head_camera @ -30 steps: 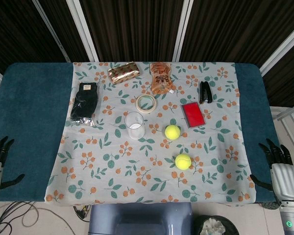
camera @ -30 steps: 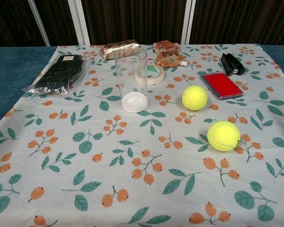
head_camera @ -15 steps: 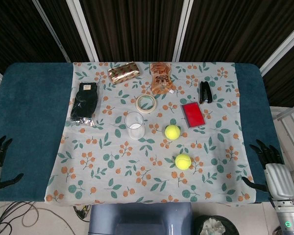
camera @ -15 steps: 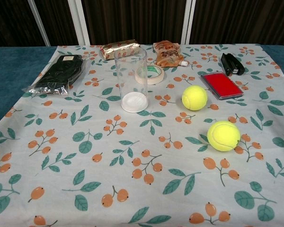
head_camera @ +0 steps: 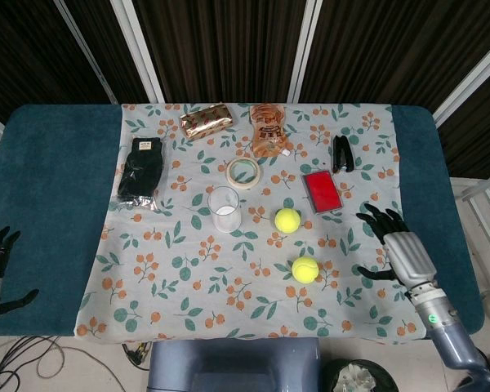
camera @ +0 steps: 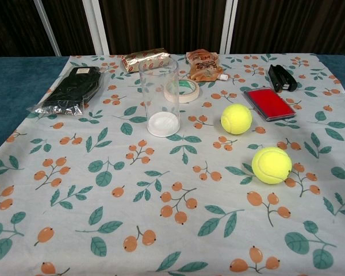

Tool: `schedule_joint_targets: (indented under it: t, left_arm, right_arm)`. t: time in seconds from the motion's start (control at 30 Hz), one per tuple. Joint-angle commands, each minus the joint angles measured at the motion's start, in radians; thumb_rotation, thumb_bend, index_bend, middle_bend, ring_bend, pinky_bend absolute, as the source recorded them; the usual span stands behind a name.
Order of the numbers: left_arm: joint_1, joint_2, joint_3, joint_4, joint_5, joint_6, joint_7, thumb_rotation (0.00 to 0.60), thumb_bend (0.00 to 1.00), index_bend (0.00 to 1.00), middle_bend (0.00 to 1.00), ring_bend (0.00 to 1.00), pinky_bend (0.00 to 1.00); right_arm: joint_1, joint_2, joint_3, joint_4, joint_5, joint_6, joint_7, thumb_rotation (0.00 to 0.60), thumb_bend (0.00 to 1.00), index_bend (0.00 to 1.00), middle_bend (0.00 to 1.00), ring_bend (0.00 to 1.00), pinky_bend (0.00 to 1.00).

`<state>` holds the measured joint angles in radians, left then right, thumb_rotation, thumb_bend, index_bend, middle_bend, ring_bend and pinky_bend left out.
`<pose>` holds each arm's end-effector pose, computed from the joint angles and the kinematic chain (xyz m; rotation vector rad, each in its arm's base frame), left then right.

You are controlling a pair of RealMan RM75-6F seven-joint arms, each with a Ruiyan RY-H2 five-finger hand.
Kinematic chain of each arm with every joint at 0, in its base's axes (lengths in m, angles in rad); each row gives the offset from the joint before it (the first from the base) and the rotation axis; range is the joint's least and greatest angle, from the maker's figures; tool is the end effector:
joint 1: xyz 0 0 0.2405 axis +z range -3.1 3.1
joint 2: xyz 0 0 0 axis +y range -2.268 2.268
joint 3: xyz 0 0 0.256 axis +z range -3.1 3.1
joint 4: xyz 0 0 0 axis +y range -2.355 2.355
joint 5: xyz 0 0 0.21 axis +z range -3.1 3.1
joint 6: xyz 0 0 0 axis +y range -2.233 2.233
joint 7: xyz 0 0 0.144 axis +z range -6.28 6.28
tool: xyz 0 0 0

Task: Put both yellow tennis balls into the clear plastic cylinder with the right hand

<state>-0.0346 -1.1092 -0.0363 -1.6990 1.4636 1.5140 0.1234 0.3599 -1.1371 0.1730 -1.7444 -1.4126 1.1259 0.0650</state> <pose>-0.3074 0.1615 0.1582 -1.3401 -0.9057 -0.8222 -0.2301 -0.2716 0.1142 1.5991 -1.1204 1.0863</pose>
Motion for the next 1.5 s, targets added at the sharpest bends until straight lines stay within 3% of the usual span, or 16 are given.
schedule_joint_targets:
  t: [0.03, 0.27, 0.53, 0.93, 1.5]
  left_arm:
    - [-0.002, 0.0, -0.001, 0.001, -0.003, -0.003, 0.0, 0.6, 0.01, 0.07, 0.0, 0.0, 0.01]
    - [-0.002, 0.002, -0.004, 0.002, -0.01, -0.005, -0.009, 0.6, 0.01, 0.07, 0.0, 0.0, 0.01]
    - [-0.001, 0.005, -0.004, 0.0, -0.013, -0.006, -0.009, 0.6, 0.01, 0.07, 0.0, 0.0, 0.01]
    - [-0.001, 0.006, -0.007, 0.001, -0.021, -0.007, -0.01, 0.6, 0.01, 0.07, 0.0, 0.0, 0.01]
    - [0.001, 0.01, -0.015, 0.0, -0.032, 0.001, -0.003, 0.6, 0.01, 0.08, 0.0, 0.0, 0.01]
  right_arm:
    - [0.085, -0.091, 0.06, -0.007, 0.123, -0.089, -0.109, 0.6, 0.23, 0.16, 0.05, 0.12, 0.0]
    - [0.197, -0.217, 0.107, 0.03, 0.295, -0.155, -0.256, 0.6, 0.23, 0.16, 0.05, 0.12, 0.0]
    - [0.289, -0.371, 0.123, 0.139, 0.427, -0.142, -0.39, 0.6, 0.23, 0.16, 0.05, 0.12, 0.0]
    - [0.359, -0.509, 0.134, 0.269, 0.51, -0.134, -0.431, 0.6, 0.23, 0.16, 0.08, 0.17, 0.0]
    - [0.386, -0.572, 0.129, 0.383, 0.537, -0.145, -0.417, 0.6, 0.23, 0.24, 0.17, 0.28, 0.0]
